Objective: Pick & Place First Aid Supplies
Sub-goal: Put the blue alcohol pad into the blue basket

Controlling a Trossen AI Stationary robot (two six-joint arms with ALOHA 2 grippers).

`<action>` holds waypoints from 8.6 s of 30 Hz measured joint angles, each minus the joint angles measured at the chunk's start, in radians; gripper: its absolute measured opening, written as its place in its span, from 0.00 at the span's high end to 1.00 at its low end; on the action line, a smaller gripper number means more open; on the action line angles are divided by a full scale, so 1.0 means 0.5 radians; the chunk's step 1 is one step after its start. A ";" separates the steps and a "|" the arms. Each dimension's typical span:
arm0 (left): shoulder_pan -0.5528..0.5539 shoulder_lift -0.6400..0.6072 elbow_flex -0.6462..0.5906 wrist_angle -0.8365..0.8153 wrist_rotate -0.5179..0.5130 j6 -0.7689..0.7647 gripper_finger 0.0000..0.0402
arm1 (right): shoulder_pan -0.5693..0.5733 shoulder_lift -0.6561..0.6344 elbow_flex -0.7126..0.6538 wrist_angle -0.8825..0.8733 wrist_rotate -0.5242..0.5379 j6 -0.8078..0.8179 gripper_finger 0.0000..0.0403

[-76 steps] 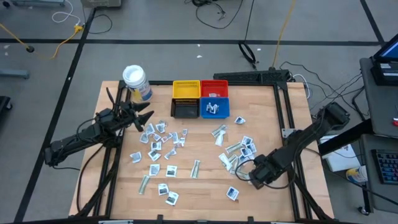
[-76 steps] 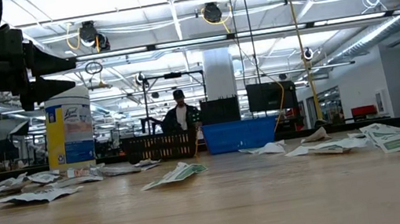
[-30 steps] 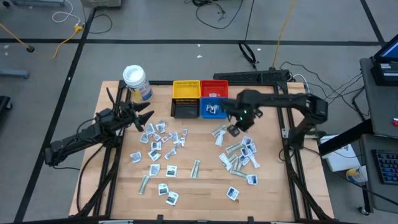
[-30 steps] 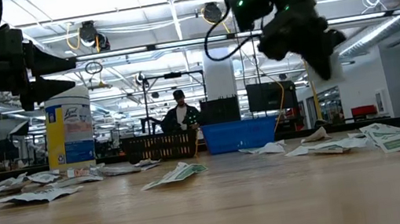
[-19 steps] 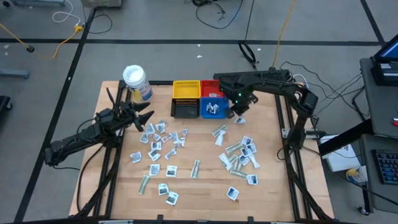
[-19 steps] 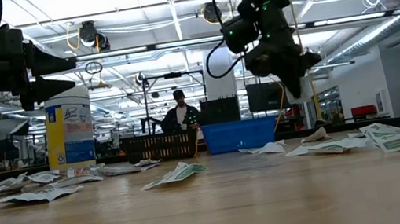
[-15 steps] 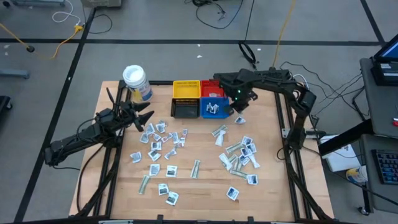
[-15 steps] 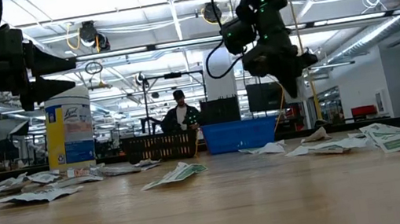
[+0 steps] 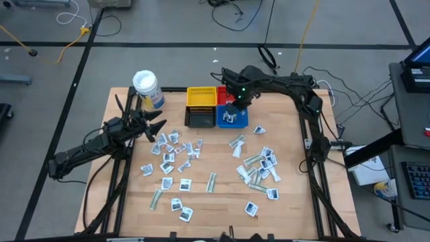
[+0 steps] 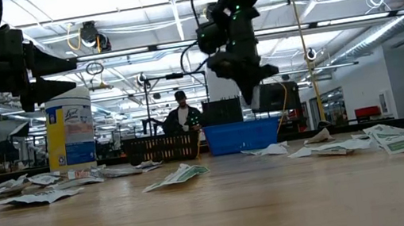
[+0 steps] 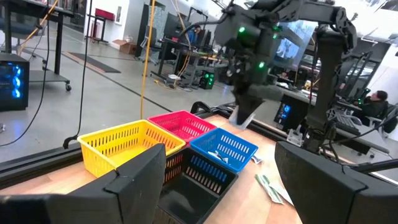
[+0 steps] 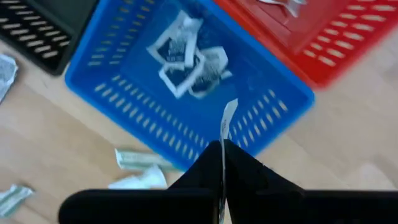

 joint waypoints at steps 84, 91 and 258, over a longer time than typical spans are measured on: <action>0.000 0.000 0.000 0.000 0.000 0.000 0.24 | 0.163 -1.038 -1.887 1.026 0.099 -0.560 0.58; 0.000 0.000 0.000 0.000 0.001 0.000 0.24 | 0.167 -0.976 -1.998 1.272 0.120 -0.591 0.58; 0.001 0.000 0.000 0.000 0.000 0.000 0.24 | 0.477 -1.167 -1.719 0.714 0.095 -0.330 0.38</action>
